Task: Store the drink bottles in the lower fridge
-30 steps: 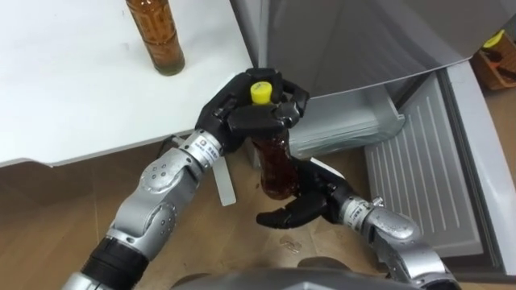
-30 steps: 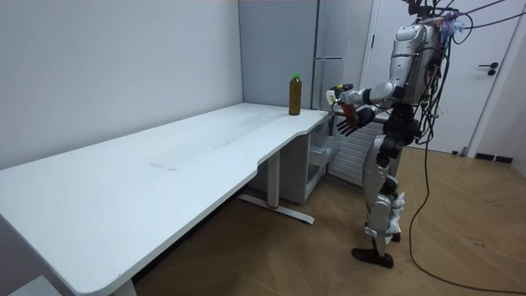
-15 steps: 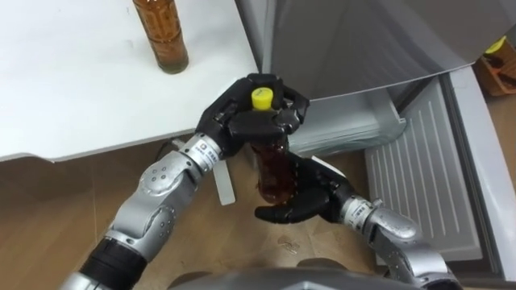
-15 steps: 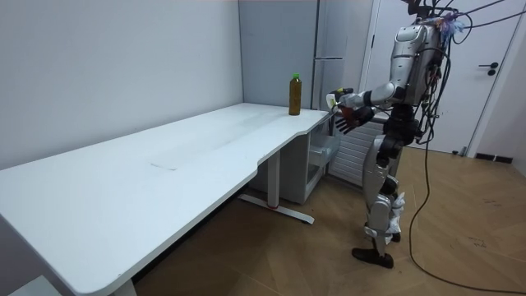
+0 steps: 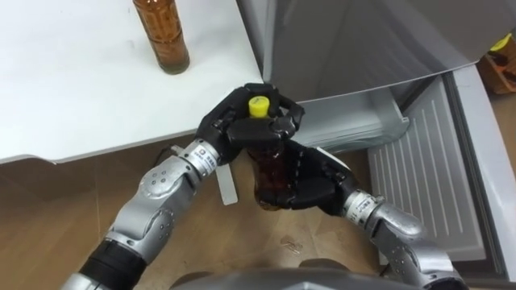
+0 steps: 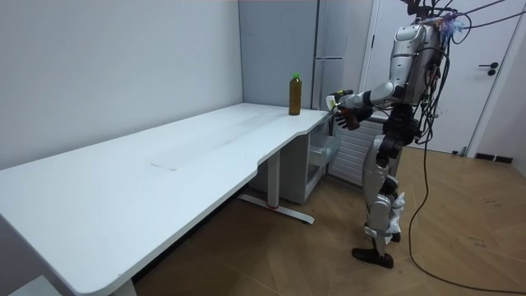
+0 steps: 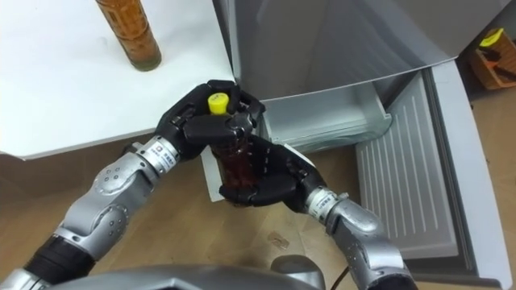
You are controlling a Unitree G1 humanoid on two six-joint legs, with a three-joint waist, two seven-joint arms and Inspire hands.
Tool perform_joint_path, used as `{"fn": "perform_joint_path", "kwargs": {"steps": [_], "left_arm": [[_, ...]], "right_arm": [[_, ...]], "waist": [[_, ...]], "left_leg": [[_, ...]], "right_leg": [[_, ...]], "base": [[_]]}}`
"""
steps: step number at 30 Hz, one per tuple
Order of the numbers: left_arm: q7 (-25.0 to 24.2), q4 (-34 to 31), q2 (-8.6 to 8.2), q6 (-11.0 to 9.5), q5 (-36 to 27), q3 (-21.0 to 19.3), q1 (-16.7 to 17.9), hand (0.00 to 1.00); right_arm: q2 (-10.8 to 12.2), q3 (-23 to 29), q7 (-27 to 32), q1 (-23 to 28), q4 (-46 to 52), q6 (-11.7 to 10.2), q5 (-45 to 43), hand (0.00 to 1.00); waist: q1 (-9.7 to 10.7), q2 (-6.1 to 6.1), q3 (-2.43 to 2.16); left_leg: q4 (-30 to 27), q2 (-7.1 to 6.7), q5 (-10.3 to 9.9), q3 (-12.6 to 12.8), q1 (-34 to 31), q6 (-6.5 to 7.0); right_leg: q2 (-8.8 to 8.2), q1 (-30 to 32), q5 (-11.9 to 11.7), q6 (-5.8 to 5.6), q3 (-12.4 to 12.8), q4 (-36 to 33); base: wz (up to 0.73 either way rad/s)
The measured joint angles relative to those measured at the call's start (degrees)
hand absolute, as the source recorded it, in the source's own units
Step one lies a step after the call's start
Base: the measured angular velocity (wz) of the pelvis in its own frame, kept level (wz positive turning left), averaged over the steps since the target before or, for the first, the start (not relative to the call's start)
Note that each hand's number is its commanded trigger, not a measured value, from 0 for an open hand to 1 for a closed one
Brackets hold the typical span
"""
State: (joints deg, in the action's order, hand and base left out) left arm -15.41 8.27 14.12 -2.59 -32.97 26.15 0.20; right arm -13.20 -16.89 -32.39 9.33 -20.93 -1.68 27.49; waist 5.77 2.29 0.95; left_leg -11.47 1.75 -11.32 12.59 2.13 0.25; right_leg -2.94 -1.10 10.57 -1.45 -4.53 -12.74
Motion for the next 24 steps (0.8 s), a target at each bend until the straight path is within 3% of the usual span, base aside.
{"fn": "perform_joint_path", "kwargs": {"steps": [4,21,23,24], "left_arm": [[-0.12,0.14,0.07,0.13,-0.12,1.09,0.08,1.0],[-1.81,0.12,-0.08,0.11,-0.44,1.42,0.15,1.0],[-1.82,0.12,-0.09,0.11,-0.59,1.41,0.15,0.0],[-1.83,0.12,-0.09,0.1,-0.59,1.41,0.15,0.0]], "right_arm": [[-1.02,-1.71,-0.3,-0.01,0.42,-0.31,-0.05,1.0],[-0.9,-2.14,0.38,0.02,0.39,-0.24,-0.05,1.0],[-0.78,-2.16,0.4,0.02,0.25,-0.37,-0.05,1.0],[-0.72,-2.11,0.4,0.02,0.24,-0.38,-0.08,1.0]], "waist": [[-0.1,-0.06,0.03],[-0.4,-0.07,0.03],[-0.4,-0.05,0.04],[-0.25,-0.03,0.05]], "left_leg": [[0.11,0.05,-0.01,0.0,0.01,-0.01],[0.01,0.32,-0.16,-0.01,-0.03,-0.24],[-0.07,0.34,-0.16,-0.01,-0.05,-0.24],[-0.09,0.34,-0.16,-0.01,-0.06,-0.24]], "right_leg": [[0.03,0.01,0.0,0.01,-0.12,-0.02],[0.25,0.02,-0.03,0.04,-0.27,0.09],[0.26,0.03,-0.02,0.04,-0.28,0.08],[0.26,0.03,-0.03,0.04,-0.27,0.08]], "base": [[0.0],[0.0],[0.0],[0.0]]}}
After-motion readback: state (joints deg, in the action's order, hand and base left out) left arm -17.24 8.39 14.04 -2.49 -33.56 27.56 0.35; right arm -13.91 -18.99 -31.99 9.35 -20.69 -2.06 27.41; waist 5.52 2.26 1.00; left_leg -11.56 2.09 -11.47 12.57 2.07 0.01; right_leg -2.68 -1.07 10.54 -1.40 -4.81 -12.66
